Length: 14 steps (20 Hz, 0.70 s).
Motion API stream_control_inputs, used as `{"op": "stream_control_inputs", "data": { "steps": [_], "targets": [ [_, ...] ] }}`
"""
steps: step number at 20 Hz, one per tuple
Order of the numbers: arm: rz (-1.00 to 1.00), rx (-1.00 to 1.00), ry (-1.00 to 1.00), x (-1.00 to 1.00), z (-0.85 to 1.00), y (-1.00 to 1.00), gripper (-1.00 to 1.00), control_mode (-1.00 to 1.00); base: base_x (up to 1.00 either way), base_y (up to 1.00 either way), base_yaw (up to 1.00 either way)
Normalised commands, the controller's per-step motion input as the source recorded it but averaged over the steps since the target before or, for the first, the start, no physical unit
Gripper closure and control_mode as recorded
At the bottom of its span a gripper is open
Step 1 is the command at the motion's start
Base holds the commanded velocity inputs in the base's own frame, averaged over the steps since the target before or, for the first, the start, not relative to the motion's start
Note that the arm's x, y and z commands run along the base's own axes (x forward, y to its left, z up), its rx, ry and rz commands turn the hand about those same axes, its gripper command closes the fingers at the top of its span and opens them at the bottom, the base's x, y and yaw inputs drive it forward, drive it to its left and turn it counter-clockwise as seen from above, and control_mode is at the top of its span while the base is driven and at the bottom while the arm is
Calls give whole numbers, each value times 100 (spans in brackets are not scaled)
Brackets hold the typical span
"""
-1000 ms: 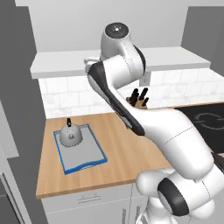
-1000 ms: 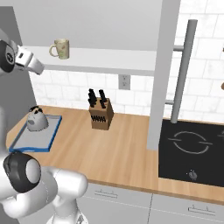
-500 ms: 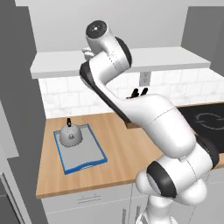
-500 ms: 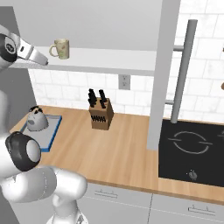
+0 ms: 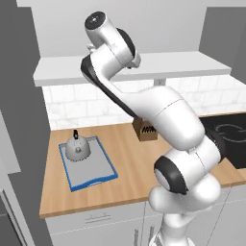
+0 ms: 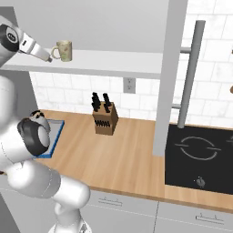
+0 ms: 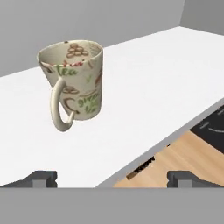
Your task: Pick the kettle from the counter and place it on the tray. Then pick the mug from the cabinet and place it on the tray. Then close the cabinet doors.
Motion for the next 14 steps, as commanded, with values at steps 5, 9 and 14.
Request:
{"op": "stream_control_inputs", "data": {
  "steps": [5,9,14],
  "targets": [
    [-5,0,0,26,-2,0,-100,-100,0,0,0],
    [-6,0,0,24,-16,0,-100,-100,0,0,0],
    [-4,0,0,29,-8,0,-100,-100,0,0,0]
  ]
}}
